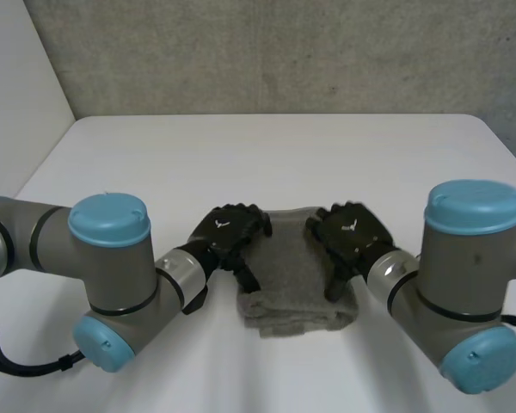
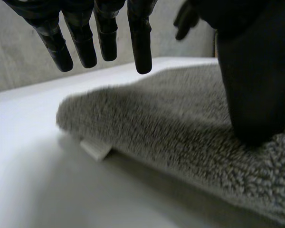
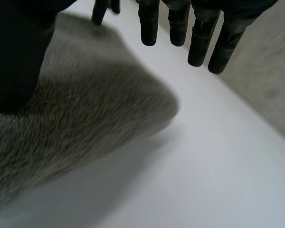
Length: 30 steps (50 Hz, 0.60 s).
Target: Fold the towel.
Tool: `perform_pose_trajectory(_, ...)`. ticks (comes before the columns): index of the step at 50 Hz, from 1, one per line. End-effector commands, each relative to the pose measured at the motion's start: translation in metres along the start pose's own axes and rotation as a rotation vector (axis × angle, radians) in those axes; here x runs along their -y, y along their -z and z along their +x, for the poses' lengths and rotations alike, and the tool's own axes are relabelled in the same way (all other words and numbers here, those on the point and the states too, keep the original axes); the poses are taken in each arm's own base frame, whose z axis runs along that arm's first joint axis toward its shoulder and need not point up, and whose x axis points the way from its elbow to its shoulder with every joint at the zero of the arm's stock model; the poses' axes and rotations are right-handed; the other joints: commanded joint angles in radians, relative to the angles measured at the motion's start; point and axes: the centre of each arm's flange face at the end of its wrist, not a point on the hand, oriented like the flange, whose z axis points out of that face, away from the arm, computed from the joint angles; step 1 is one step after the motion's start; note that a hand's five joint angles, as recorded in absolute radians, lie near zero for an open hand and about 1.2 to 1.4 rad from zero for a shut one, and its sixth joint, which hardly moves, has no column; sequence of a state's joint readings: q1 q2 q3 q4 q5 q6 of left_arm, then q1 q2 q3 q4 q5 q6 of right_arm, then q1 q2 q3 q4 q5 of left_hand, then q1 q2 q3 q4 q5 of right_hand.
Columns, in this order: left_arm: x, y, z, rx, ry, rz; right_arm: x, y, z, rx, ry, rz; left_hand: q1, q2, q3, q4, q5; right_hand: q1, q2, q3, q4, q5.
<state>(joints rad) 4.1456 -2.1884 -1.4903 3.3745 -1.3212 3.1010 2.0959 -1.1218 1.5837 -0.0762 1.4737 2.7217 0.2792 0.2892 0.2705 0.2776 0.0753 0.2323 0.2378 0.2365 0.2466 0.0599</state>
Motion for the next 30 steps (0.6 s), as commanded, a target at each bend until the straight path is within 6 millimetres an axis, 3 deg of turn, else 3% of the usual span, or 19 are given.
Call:
perform_pose_trajectory(1, -0.011, 0.001, -0.004, 0.032, 0.004, -0.035, -0.032, -0.017, -0.007, 0.042, -0.024, -0.086, -0.051, -0.061, -0.042, -0.049, -0.022, -0.058, -0.063, -0.062, -0.072, -0.060)
perform_pose_trajectory(10, -0.006, 0.004, -0.002, 0.029, -0.008, -0.025, -0.019, -0.012, -0.001, 0.021, -0.023, -0.056, -0.051, -0.061, -0.042, -0.049, -0.022, -0.058, -0.063, -0.062, -0.072, -0.060)
perform_pose_trajectory(15, 0.021, 0.012, 0.001, 0.026, -0.021, 0.043, 0.006, 0.000, 0.009, -0.013, -0.017, 0.012, -0.051, -0.061, -0.042, -0.049, -0.022, -0.058, -0.063, -0.062, -0.072, -0.060)
perform_pose_trajectory(20, 0.070, 0.032, 0.006, 0.028, -0.047, 0.157, 0.040, 0.019, 0.023, -0.058, -0.009, 0.099, -0.071, -0.081, -0.063, -0.070, -0.042, -0.058, -0.063, -0.062, -0.072, -0.060)
perform_pose_trajectory(21, 0.071, 0.032, 0.006, 0.028, -0.048, 0.157, 0.040, 0.019, 0.023, -0.058, -0.009, 0.099, -0.072, -0.082, -0.063, -0.070, -0.042, -0.058, -0.063, -0.062, -0.072, -0.060)
perform_pose_trajectory(23, 0.102, 0.048, 0.008, 0.035, -0.064, 0.227, 0.065, 0.035, 0.035, -0.099, -0.002, 0.166, -0.086, -0.096, -0.077, -0.085, -0.057, -0.058, -0.063, -0.062, -0.072, -0.060)
perform_pose_trajectory(24, 0.102, 0.048, 0.008, 0.035, -0.064, 0.228, 0.065, 0.035, 0.035, -0.100, -0.002, 0.166, -0.086, -0.096, -0.078, -0.085, -0.057, -0.058, -0.063, -0.062, -0.072, -0.060)
perform_pose_trajectory(25, 0.120, 0.056, 0.009, 0.038, -0.075, 0.274, 0.080, 0.044, 0.043, -0.124, 0.001, 0.203, -0.092, -0.102, -0.083, -0.090, -0.063, -0.058, -0.063, -0.062, -0.072, -0.060)
perform_pose_trajectory(26, 0.120, 0.056, 0.009, 0.038, -0.075, 0.274, 0.080, 0.044, 0.043, -0.124, 0.001, 0.204, -0.092, -0.102, -0.083, -0.090, -0.063, -0.058, -0.063, -0.062, -0.072, -0.060)
perform_pose_trajectory(28, 0.155, 0.071, 0.005, 0.061, -0.093, 0.359, 0.108, 0.060, 0.064, -0.190, 0.000, 0.268, -0.092, -0.102, -0.083, -0.090, -0.063, -0.058, -0.063, -0.062, -0.072, -0.060)
perform_pose_trajectory(29, 0.156, 0.071, 0.005, 0.061, -0.093, 0.359, 0.108, 0.060, 0.064, -0.191, 0.000, 0.269, -0.092, -0.102, -0.083, -0.090, -0.063, -0.058, -0.063, -0.062, -0.072, -0.060)
perform_pose_trajectory(30, 0.172, 0.078, 0.001, 0.078, -0.098, 0.392, 0.120, 0.067, 0.073, -0.220, -0.006, 0.294, -0.092, -0.102, -0.083, -0.090, -0.063, -0.058, -0.063, -0.062, -0.072, -0.060)
